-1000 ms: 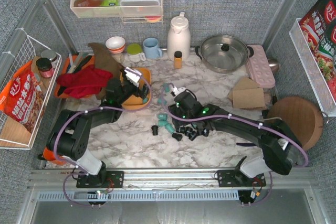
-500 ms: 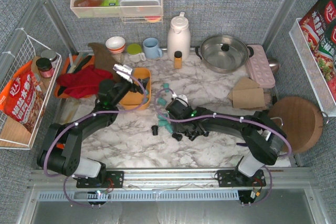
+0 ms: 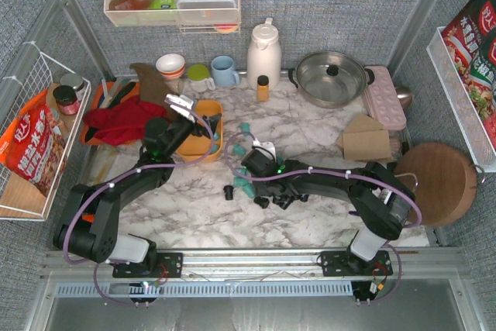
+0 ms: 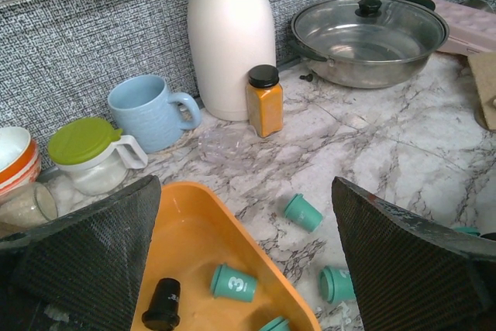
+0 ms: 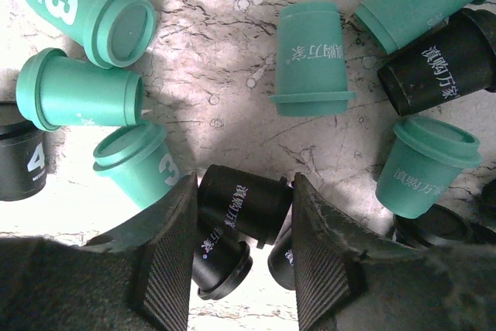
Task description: Mix the coffee capsules in the storage basket
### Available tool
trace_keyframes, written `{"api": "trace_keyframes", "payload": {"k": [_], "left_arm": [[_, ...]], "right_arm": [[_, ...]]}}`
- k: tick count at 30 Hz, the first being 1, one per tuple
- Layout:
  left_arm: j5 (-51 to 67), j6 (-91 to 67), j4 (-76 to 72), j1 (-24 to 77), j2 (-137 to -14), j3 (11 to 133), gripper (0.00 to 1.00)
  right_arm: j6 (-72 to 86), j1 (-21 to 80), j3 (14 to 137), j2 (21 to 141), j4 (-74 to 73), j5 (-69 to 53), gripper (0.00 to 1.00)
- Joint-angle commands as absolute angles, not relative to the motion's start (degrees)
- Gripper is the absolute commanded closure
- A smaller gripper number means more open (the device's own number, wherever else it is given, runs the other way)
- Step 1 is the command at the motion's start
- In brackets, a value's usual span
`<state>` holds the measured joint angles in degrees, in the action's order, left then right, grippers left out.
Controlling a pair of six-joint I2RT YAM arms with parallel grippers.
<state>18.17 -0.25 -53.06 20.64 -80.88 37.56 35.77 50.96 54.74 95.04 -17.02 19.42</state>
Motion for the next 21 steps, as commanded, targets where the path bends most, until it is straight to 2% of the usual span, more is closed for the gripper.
{"api": "trace_keyframes", "payload": {"k": [1, 7, 13, 17, 21], "left_arm": [[20.2, -0.8, -55.5, 21.0, -81.3, 37.7, 0.01], [26.6, 1.1, -55.8, 22.2, -82.2, 37.9, 0.01], [40.8, 3.7, -59.9, 23.8, -83.2, 37.0, 0.01], [50.6, 5.1, -65.1, 25.6, -83.6, 35.1, 0.01], [55.0, 5.9, -67.7, 28.8, -84.2, 33.7, 0.01]], "right_arm": [[35.7, 51.0, 55.1, 94.3, -17.0, 19.3, 0.61], [33.8, 50.1, 55.8, 88.0, -16.2, 18.1, 0.62], [29.9, 48.0, 56.4, 75.3, -15.8, 17.1, 0.62], [28.7, 46.0, 53.3, 65.5, -11.4, 14.7, 0.62], [28.1, 44.9, 47.2, 57.7, -0.4, 10.8, 0.61]]}}
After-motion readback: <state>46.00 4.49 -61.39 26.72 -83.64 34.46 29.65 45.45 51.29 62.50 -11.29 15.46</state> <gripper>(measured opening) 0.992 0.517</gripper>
